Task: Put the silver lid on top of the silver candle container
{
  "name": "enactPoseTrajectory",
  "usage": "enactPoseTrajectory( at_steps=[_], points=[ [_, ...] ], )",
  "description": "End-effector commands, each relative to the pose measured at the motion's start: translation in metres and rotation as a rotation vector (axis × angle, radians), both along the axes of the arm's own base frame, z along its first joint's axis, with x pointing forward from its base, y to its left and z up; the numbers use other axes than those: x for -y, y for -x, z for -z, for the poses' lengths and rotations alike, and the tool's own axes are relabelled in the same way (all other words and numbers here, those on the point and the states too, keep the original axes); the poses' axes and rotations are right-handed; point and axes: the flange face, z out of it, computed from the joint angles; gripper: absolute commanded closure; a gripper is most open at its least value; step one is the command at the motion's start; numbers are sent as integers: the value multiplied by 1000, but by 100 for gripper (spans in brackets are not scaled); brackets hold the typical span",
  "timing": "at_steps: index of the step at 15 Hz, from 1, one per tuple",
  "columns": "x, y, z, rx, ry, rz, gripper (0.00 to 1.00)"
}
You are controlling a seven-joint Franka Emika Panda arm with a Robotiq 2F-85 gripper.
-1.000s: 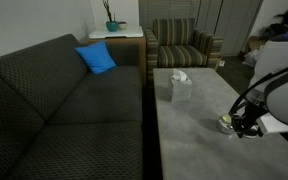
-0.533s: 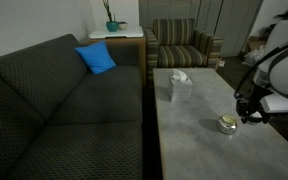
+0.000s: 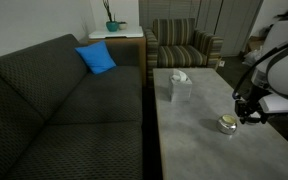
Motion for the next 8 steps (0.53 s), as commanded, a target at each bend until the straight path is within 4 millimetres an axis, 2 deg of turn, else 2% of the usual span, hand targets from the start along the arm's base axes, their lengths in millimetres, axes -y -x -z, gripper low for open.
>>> enactPoseTrajectory(
  at_steps=[1,4,8],
  points=[
    [4,-13,1,-136,-40,-122,59],
    [17,-28,-1,-290,-29,-189,59],
    [42,-62,-14,-311,9,-147,59]
  ],
)
